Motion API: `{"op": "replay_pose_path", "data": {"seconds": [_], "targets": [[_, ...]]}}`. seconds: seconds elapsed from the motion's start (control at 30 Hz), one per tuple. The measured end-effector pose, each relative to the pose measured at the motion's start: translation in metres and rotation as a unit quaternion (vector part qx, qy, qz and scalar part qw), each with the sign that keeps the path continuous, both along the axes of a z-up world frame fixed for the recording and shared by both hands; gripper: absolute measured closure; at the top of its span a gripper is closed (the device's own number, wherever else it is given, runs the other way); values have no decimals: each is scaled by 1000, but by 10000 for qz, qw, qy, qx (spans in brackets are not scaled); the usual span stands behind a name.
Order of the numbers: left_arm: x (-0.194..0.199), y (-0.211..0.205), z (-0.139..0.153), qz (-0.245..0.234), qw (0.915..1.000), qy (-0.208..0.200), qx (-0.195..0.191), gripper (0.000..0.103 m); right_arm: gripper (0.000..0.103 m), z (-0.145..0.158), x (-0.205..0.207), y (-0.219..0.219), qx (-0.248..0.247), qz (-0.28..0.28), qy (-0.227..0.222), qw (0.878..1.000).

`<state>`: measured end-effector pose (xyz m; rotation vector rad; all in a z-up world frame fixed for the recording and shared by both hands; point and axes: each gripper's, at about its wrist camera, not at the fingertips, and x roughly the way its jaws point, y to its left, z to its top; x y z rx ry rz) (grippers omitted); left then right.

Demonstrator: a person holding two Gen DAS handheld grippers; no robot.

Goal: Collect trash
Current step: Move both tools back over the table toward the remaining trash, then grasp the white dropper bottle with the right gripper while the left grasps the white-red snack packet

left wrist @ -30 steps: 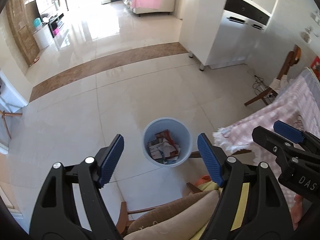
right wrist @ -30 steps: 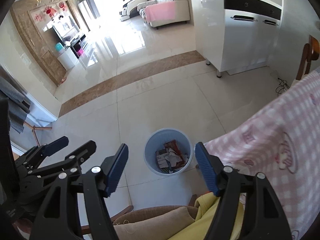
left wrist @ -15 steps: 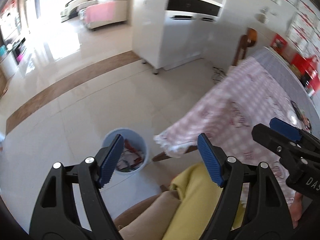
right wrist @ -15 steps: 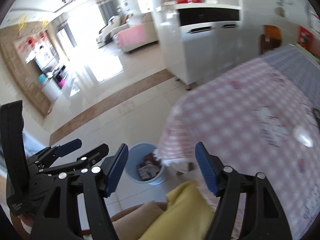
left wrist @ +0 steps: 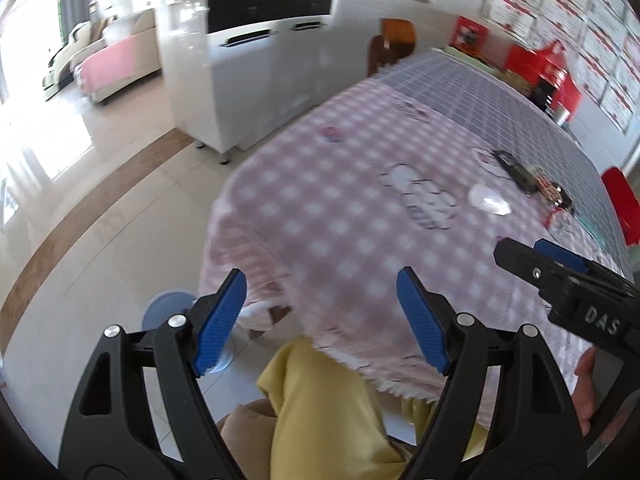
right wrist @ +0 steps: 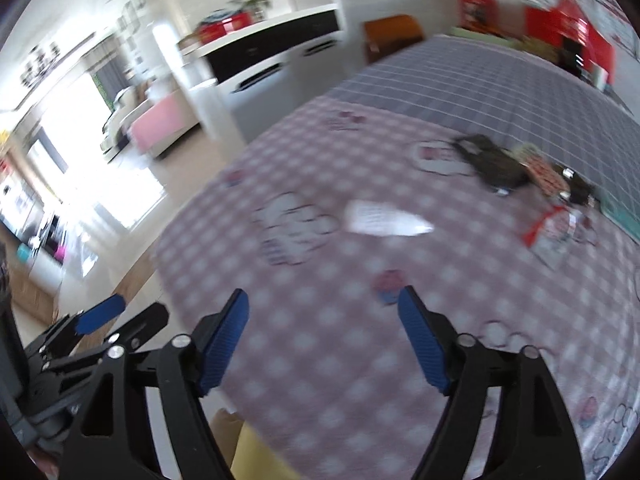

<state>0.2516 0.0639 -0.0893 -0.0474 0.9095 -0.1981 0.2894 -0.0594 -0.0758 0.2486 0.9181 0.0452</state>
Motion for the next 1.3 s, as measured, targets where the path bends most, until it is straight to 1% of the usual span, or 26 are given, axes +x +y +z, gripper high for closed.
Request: {"op": "replay_pose_path", "data": {"seconds": [0.1, 0.2, 0.33, 0.4, 0.53, 0.6, 0.63, 0.67, 0.7, 0.9, 1.03, 1.17, 1.3], "targets": [[8, -17, 1, -153, 9999, 21, 34, 26, 17, -7, 6, -19, 23, -362, 62, 9993], [15, -28, 0, -249, 9997, 30, 72, 26, 17, -14, 16, -31, 204, -702, 122, 9973], [24, -36, -1, -337, 9993, 45, 132, 25, 17, -23, 35, -35, 287, -1118, 231, 9931], [29, -35, -1, -360, 9993, 53, 130, 25, 16, -29, 46, -34, 290, -1275, 307, 9909], [37, -33, -6, -359, 9992, 83, 164, 25, 16, -32, 59, -29, 151, -1429, 220, 9894], [39, -32, -8, -332, 9992, 92, 224, 25, 18, -34, 63, -26, -105, -1511, 200, 9883], [40, -31, -9, -336, 9991, 96, 226, 25, 28, -34, 64, -24, -207, -1508, 184, 9882], [41, -29, -9, -349, 9991, 101, 209, 25, 34, -34, 65, -23, -352, -1542, 176, 9873], [42, -27, -10, -352, 9992, 101, 188, 25, 43, -35, 65, -23, -437, -1591, 155, 9862], [44, -24, -12, -261, 9995, 135, 115, 25, 43, -34, 60, -33, -172, -1410, 108, 9898], [42, -32, -11, -297, 9994, 140, 121, 25, 43, -29, 45, -41, 19, -1333, 49, 9911], [40, -51, -6, -527, 9985, 100, 55, 25, 43, -15, 25, -56, 48, -1419, -156, 9898], [36, -83, -1, -851, 9964, 40, 45, 25, 43, 4, -2, -90, 97, -1709, -402, 9844]]}}
